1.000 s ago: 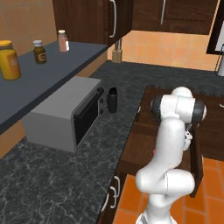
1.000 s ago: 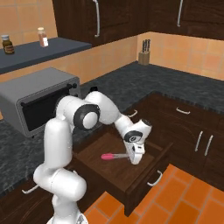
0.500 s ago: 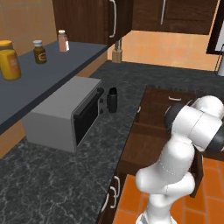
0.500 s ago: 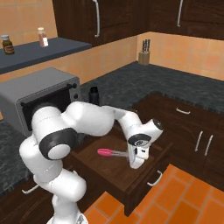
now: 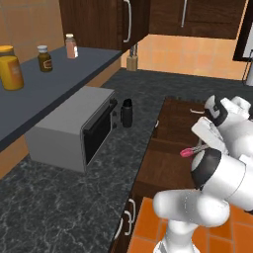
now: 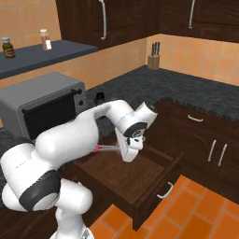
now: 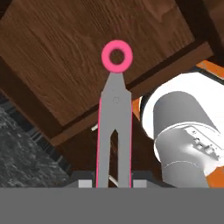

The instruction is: Pick the tongs from the drawer and place it on the counter.

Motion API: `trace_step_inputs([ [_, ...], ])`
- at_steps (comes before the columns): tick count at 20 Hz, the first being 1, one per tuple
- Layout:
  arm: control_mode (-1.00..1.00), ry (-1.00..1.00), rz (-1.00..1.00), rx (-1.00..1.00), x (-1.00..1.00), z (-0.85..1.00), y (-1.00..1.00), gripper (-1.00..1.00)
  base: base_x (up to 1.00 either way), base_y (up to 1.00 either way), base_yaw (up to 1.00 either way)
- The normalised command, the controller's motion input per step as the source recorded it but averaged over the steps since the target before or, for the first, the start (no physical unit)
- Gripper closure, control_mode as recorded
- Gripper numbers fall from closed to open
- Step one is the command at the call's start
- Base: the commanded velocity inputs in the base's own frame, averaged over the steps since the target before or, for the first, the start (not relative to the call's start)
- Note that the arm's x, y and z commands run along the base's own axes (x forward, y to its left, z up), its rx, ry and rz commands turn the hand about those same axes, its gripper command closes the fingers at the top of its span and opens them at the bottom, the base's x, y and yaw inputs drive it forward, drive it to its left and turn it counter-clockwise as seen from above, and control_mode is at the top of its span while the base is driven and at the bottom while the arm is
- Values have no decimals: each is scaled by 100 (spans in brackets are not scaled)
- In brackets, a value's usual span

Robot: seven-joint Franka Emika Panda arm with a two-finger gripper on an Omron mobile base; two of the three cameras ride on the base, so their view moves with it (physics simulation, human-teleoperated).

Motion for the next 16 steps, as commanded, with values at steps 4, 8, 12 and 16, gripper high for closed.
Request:
trace_step_inputs([
  [4,-100,4,32,4,31,100,100,100,0,0,0],
  [8,-100,0,35,2,24,66,100,100,0,0,0],
  [12,-100,-10,39,0,-20,3,100,100,0,0,0],
  [16,-100,-27,25,-4,-40,-60,100,100,0,0,0],
])
